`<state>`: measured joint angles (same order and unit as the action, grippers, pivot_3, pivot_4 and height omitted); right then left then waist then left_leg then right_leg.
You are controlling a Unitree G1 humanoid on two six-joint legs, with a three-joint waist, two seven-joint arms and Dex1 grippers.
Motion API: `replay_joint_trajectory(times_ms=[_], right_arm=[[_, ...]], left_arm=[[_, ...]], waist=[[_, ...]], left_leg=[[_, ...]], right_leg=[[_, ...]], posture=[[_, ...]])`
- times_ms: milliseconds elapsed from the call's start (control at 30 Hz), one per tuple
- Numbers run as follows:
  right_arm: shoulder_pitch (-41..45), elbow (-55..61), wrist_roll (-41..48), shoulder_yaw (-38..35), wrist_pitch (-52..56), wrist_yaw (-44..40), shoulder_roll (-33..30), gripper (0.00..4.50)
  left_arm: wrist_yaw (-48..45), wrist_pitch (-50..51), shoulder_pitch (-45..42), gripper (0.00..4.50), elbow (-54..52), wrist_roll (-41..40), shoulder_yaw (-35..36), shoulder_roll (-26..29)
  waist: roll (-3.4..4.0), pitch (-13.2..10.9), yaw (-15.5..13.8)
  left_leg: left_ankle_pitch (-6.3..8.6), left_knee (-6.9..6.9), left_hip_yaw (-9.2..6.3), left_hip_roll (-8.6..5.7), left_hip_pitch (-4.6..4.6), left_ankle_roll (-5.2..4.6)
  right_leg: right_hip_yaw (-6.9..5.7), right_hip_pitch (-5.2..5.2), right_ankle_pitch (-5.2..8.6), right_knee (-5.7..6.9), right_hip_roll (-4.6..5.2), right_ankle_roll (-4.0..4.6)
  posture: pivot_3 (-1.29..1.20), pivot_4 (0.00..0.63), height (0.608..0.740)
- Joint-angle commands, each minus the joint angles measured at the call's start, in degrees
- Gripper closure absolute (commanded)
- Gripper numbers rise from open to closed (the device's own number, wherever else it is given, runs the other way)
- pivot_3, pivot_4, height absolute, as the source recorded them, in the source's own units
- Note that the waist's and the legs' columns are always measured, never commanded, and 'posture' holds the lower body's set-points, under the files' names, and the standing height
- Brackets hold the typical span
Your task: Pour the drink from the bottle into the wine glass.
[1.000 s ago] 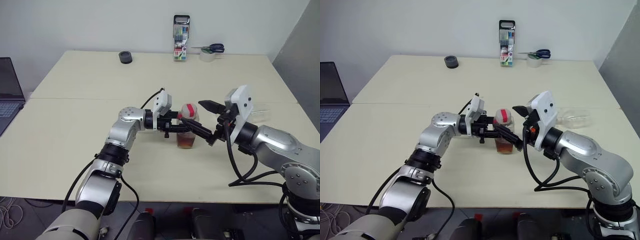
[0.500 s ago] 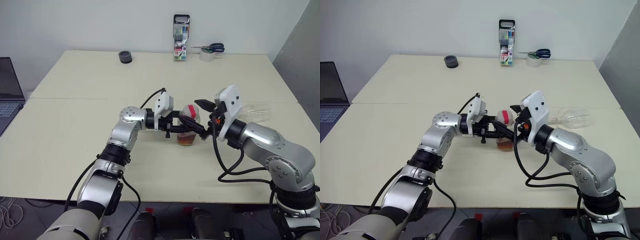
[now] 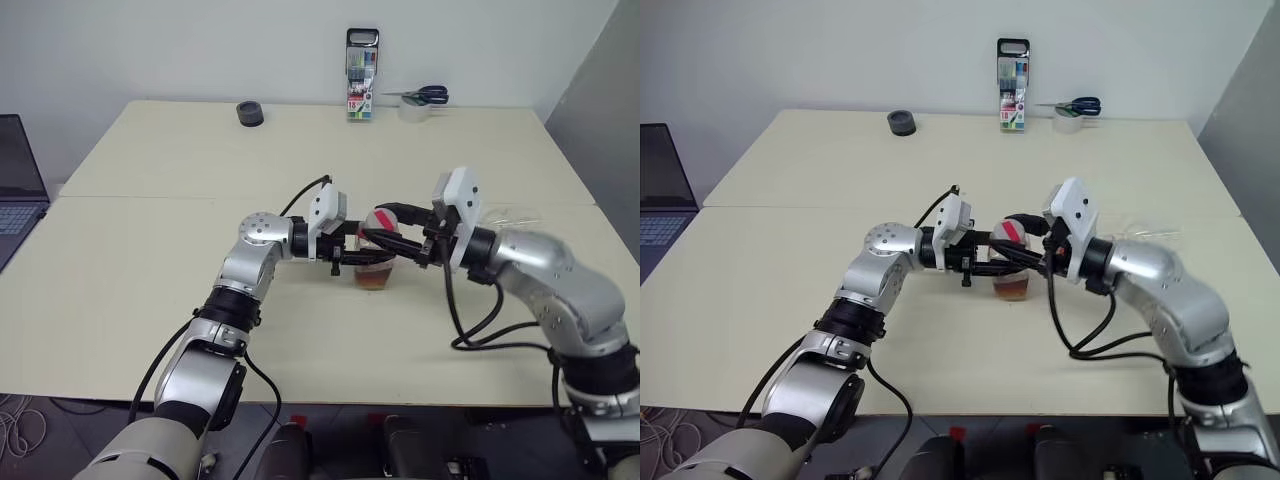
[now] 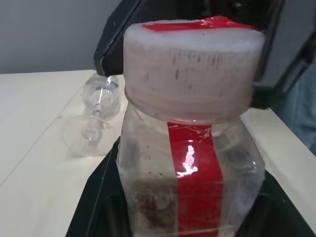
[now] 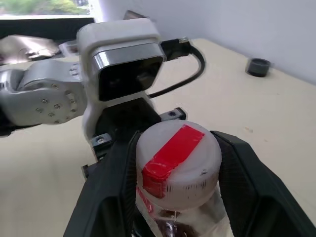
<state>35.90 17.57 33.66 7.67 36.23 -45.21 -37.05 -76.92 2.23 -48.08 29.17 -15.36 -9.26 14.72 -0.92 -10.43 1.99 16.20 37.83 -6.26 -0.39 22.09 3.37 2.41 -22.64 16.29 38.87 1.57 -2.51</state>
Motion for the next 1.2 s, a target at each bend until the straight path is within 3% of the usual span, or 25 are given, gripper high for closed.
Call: replay_joint_trajectory(times_ms=[33,167,300,433,533,667,800,1067,1200], right_arm=[[6.7,-7.8,-0.1,0.6,-1.2,-12.8,-3.2,2.57],[8.1,-10.2,0.0,-0.4,1.0,-14.4,-3.9,2.57],[1.9,-2.9,-0.6,-6.3,1.1,-5.6,-3.1,1.27],[-5.3,11.9,2.5,-11.6,8.0,7.1,0.0,0.00],[-10.1,20.6,1.1,-12.1,11.2,17.2,4.5,0.00],[-13.7,27.2,-7.6,-5.7,11.4,32.1,13.9,0.00],[-14.7,26.1,-13.3,-1.3,9.8,36.6,17.4,0.00],[-14.2,22.7,-17.6,-0.9,7.1,39.9,22.9,0.00],[-14.6,21.8,-19.0,-0.2,6.5,40.8,25.2,0.95]], left_arm=[[-0.8,-0.2,-2.1,2.70,-1.1,-0.7,0.2,-0.3],[-0.1,-0.6,-2.0,2.70,-0.9,-0.4,0.4,-0.8],[1.4,-0.8,-1.6,2.70,-0.7,-0.1,0.7,-1.4],[2.9,-1.8,-1.5,2.70,0.3,0.7,0.5,-1.9],[3.0,-2.4,-1.7,2.70,1.1,1.0,0.4,-2.0],[2.6,-3.6,-2.9,2.70,3.0,1.3,0.4,-2.6],[2.1,-4.5,-3.9,2.70,4.7,1.6,0.5,-3.2],[1.7,-5.1,-3.5,2.70,4.8,1.6,0.5,-3.4],[2.0,-4.9,-3.2,2.70,4.2,1.5,0.5,-3.4]], waist=[[0.00,0.0,0.0],[0.01,0.0,0.0],[0.01,0.0,-0.2],[0.01,0.0,-0.3],[0.01,0.0,-0.2],[0.03,0.0,0.0],[0.03,0.0,-0.1],[0.04,0.0,0.0],[0.05,0.0,0.1]], left_leg=[[0.00,-0.01,-0.05,0.02,-0.01,0.00],[0.00,-0.05,-0.08,0.05,0.03,0.00],[-0.01,0.10,-0.12,-0.03,0.55,0.02],[-0.11,0.17,-0.11,-0.10,0.83,0.18],[-0.10,0.14,-0.13,-0.08,0.81,0.18],[-0.09,0.12,-0.08,-0.03,0.76,0.14],[-0.09,0.16,-0.11,-0.04,0.75,0.12],[-0.12,0.11,-0.11,-0.04,0.75,0.18],[-0.10,0.12,-0.11,-0.03,0.74,0.14]], right_leg=[[-0.04,0.01,0.00,0.00,-0.01,0.00],[-0.03,-0.06,0.00,0.00,-0.06,0.02],[-0.03,-0.49,-0.01,0.08,0.07,0.02],[-0.03,-0.73,-0.02,0.13,0.17,0.03],[-0.04,-0.73,-0.02,0.13,0.15,0.03],[0.02,-0.74,-0.01,0.19,0.06,0.02],[0.00,-0.72,-0.01,0.21,0.04,0.02],[-0.01,-0.71,-0.02,0.17,0.04,0.02],[-0.01,-0.71,-0.02,0.19,0.03,0.03]], posture=[[0.00,0.150,0.740],[0.00,0.150,0.740],[0.00,0.150,0.740],[0.00,0.150,0.740],[0.00,0.150,0.740],[0.00,0.150,0.740],[0.00,0.150,0.740],[0.00,0.150,0.740],[0.00,0.150,0.740]])
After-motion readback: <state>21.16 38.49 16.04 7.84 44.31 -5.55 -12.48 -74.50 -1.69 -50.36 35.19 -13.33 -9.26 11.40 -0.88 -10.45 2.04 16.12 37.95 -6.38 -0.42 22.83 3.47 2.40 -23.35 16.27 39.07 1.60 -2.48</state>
